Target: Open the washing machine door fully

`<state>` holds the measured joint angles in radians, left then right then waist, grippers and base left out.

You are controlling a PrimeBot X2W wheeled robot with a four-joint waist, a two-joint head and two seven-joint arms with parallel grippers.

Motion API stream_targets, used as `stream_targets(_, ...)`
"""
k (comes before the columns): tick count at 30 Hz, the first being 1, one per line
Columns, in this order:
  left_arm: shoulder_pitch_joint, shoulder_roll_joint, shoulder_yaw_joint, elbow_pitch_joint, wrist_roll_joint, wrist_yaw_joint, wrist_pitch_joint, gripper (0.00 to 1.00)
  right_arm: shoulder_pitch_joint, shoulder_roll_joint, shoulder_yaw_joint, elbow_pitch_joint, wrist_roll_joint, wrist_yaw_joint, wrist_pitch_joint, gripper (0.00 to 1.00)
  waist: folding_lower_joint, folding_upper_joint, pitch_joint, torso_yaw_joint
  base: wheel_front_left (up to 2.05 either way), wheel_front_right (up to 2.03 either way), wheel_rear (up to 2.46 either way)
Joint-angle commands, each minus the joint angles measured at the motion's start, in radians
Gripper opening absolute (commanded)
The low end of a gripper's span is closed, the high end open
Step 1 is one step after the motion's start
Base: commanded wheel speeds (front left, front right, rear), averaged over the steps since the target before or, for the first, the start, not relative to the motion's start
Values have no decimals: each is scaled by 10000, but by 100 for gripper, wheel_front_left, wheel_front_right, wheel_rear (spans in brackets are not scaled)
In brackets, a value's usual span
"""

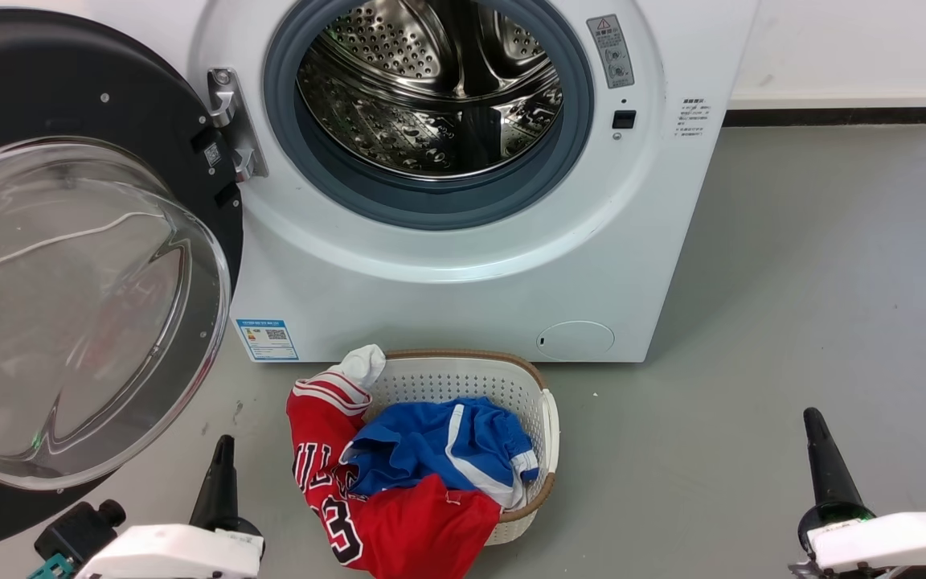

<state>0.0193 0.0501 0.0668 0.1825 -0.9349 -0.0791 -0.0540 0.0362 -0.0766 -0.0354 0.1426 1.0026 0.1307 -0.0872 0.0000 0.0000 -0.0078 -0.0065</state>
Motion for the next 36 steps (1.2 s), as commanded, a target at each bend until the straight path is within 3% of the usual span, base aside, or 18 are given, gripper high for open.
stream_targets(1,-248,4,37,-67,-294,-72,60,0,-283,-80,-27,-33,288,1,50,0,0,0,2,1,0,0,0)
stream_targets(36,-908,3,294,337,-4031,-347,1015,0,-986,-65,-229,569,3844,1,994,0,0,0,56,33,0,0,0)
